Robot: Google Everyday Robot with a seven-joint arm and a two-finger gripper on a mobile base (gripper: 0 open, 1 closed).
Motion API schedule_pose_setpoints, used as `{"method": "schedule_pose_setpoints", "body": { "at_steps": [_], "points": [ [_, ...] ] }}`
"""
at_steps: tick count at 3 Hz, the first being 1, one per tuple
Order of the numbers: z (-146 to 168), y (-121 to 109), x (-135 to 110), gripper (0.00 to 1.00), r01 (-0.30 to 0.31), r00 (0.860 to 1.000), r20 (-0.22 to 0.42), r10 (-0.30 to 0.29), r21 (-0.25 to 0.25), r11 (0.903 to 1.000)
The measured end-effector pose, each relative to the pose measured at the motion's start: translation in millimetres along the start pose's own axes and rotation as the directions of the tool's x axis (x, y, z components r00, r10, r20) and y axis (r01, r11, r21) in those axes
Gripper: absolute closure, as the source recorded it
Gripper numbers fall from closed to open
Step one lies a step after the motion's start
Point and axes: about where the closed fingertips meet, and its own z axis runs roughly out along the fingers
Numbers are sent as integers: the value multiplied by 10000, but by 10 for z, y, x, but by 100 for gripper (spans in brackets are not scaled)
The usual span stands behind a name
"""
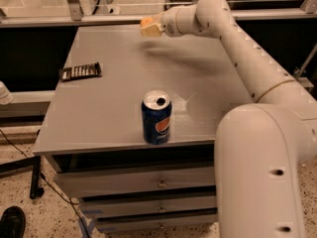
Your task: Move orange near pepsi can
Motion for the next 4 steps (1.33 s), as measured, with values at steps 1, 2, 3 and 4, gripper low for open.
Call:
{"method": "schedule_pose_setpoints", "body": {
  "at_steps": [1,2,3,4],
  "points": [
    [-559,221,-278,100,402,9980,477,-404,45,9992],
    [-1151,547,-394,100,807,9929,867,-817,159,9966],
    [-1573,924,-157,100,872,9933,745,-878,109,9961],
    [-1616,1115,245,100,580,9981,233,-576,-194,9981]
  ]
}}
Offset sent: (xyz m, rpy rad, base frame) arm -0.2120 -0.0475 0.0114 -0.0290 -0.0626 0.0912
